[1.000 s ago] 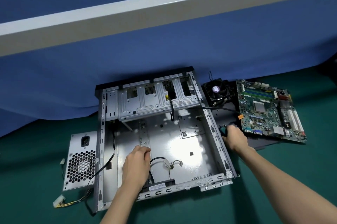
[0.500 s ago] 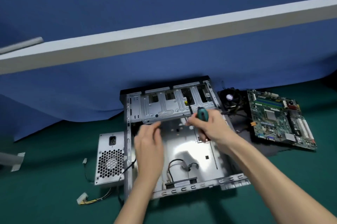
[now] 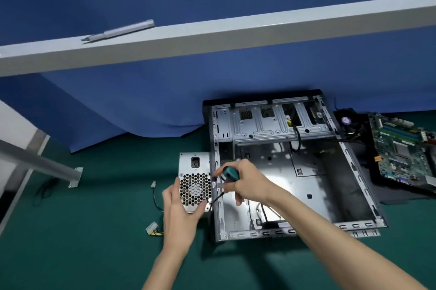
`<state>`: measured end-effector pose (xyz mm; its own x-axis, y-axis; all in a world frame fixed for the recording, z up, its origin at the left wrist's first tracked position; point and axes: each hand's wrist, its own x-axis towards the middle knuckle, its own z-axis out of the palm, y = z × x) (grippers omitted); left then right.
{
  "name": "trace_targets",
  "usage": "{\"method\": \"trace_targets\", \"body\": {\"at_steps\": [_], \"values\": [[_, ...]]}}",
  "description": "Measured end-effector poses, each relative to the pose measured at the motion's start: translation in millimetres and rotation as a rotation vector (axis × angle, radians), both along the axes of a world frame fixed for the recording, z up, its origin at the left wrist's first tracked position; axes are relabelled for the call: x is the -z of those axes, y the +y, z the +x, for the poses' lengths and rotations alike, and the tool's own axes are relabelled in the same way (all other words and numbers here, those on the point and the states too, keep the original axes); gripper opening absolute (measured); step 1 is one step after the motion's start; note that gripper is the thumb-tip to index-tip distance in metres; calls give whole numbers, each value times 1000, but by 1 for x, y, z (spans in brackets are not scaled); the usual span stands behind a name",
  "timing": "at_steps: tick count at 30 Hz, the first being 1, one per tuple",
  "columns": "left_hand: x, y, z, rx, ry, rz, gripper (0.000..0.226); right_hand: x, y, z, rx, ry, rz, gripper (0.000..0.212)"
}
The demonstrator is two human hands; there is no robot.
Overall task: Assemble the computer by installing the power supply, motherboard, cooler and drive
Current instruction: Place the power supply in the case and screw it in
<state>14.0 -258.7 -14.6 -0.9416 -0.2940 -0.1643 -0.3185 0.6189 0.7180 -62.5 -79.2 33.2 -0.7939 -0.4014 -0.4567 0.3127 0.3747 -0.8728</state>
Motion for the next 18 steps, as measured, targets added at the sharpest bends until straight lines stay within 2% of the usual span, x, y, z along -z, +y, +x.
{"method": "trace_targets", "body": {"at_steps": [5,11,16,18], "values": [[7,5,-2,1,-46,-77,111,9,-10,5,-182,154,178,12],[16,-4,0,93,-97,49,137,14,-4,12,-187,189,201,18],[18,1,6,100,-32,-136,135,19,-4,15,-166,199,190,26],[19,1,7,134,-1,-224,132,20,-4,16,-161,194,188,23]]}}
